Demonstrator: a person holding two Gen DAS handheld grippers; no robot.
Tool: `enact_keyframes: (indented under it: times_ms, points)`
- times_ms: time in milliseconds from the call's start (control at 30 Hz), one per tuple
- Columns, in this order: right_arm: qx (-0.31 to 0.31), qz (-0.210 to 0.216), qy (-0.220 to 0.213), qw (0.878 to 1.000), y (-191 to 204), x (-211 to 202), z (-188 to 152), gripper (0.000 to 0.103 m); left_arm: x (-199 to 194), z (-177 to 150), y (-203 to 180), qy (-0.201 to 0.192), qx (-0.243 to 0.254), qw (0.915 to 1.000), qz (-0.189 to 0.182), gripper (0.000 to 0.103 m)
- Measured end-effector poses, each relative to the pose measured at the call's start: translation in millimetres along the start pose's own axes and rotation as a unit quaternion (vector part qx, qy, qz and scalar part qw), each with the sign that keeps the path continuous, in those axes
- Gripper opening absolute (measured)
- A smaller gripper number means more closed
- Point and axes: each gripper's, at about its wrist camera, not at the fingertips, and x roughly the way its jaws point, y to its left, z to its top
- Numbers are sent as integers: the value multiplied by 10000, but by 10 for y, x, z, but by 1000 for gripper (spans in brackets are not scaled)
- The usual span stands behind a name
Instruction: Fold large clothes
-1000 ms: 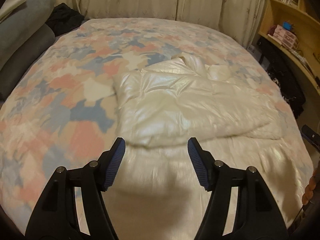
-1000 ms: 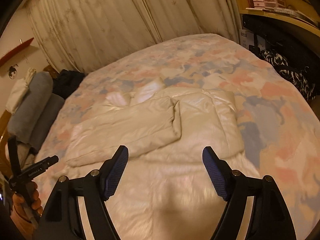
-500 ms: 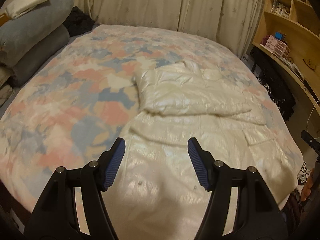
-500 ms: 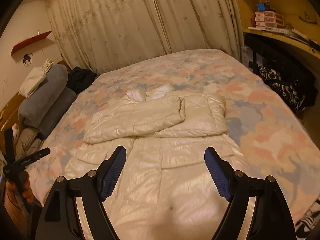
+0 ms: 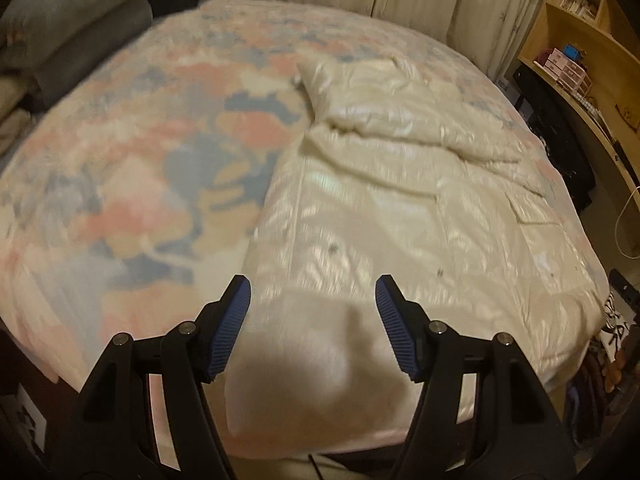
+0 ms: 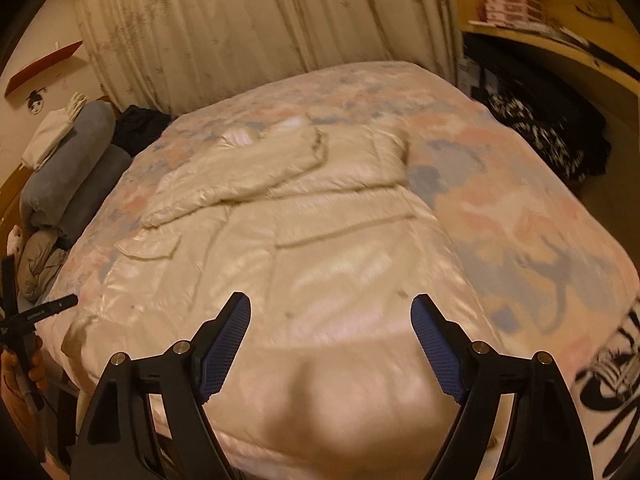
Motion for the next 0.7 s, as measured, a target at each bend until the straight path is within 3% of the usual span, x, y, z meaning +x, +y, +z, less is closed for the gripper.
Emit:
enact_keyframes:
  times_ms: [233, 433, 700]
  points:
    - [503, -339, 319, 9976, -610, -18, -405, 87, 73, -184, 202, 198, -215, 9992, -288, 66]
    - [800, -666, 391, 9938, -976, 65, -607, 88, 217, -281, 380, 293, -638, 9973, -226, 67]
    - [1363, -324, 537, 9887, -1271, 324, -800, 91, 324, -385, 543, 268, -905, 9943, -502, 75]
